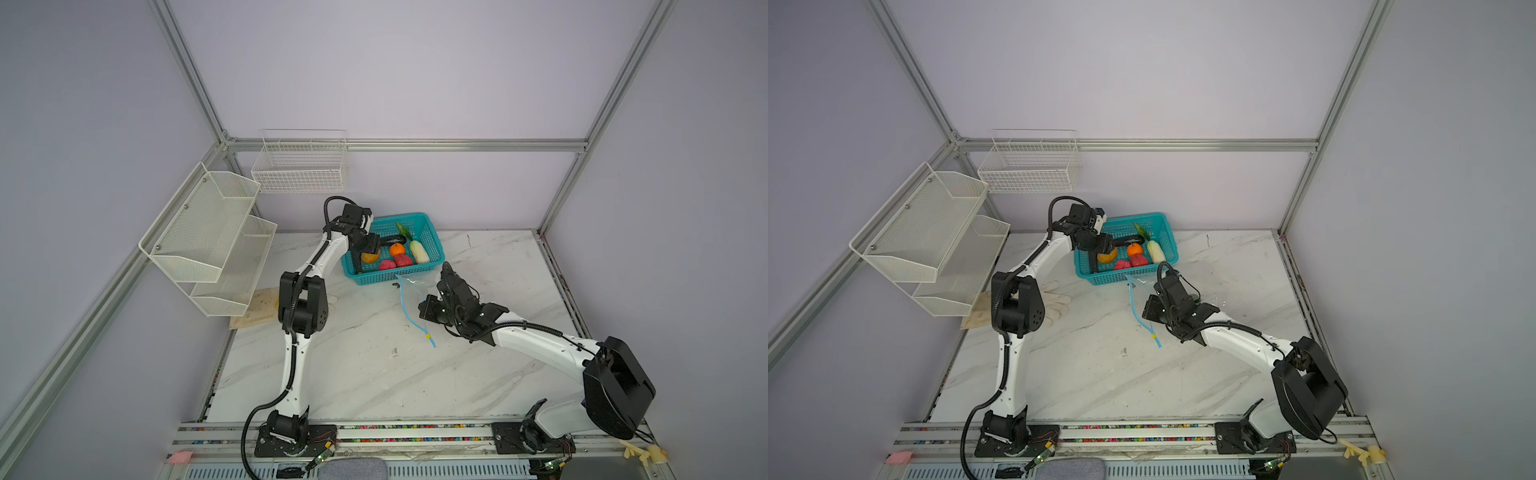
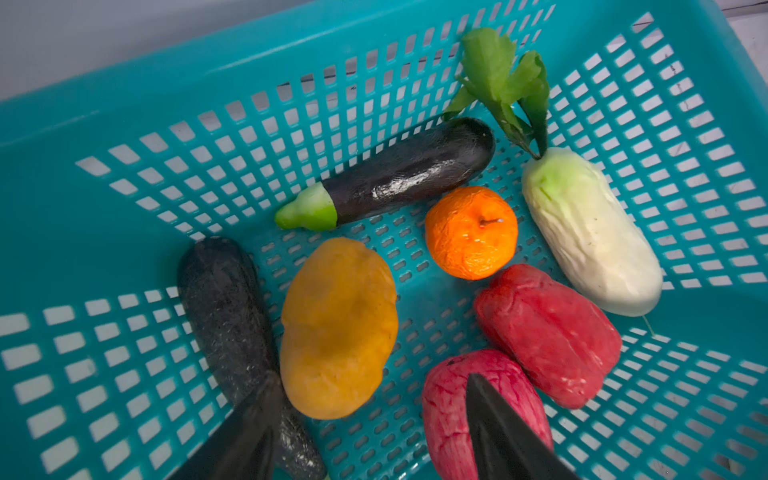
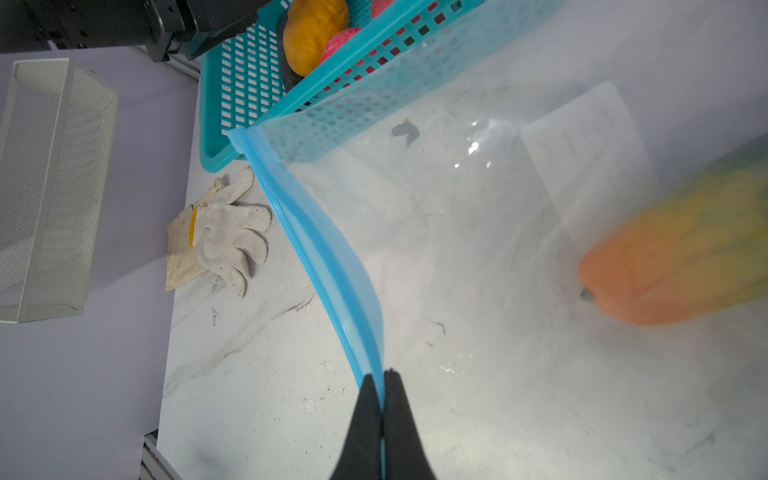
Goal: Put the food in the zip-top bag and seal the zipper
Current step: 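Move the left gripper back over the basket while the right holds the zipper, then lower the left gripper onto the yellow mango and close it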
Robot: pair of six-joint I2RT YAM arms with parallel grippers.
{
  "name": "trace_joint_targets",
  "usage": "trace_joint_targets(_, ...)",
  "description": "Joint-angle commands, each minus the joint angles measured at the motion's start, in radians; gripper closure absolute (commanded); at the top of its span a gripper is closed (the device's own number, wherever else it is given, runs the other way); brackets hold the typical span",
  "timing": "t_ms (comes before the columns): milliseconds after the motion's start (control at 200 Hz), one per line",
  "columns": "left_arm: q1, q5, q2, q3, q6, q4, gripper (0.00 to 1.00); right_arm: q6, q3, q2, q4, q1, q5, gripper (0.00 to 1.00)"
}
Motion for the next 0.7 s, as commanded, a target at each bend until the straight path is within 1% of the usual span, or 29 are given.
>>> trace_joint_targets(0,0.014,0.016,0.024,0.113,0.026,-0.020,0.31,0.002,-0.005,-0.004,0.014,0.006,0.008,1.00)
trace_joint_targets(160,0.015,0.019,0.054,0.129,0.016,-0.024,0.31,0.004,-0.016,-0.010,0.019,0.005,0.011,1.00)
trace_joint_targets(400,0.014,0.054,0.105,0.164,-0.009,-0.021,0.29,0.007,-0.017,-0.005,0.027,0.006,0.006,1.00)
trace_joint_targets(615,0.015,0.065,0.129,0.166,-0.017,-0.019,0.29,0.009,-0.017,-0.001,0.028,0.006,0.002,1.00)
trace_joint_targets(695,0.016,0.070,0.133,0.167,-0.018,-0.017,0.26,0.009,-0.015,0.002,0.032,0.006,-0.001,1.00)
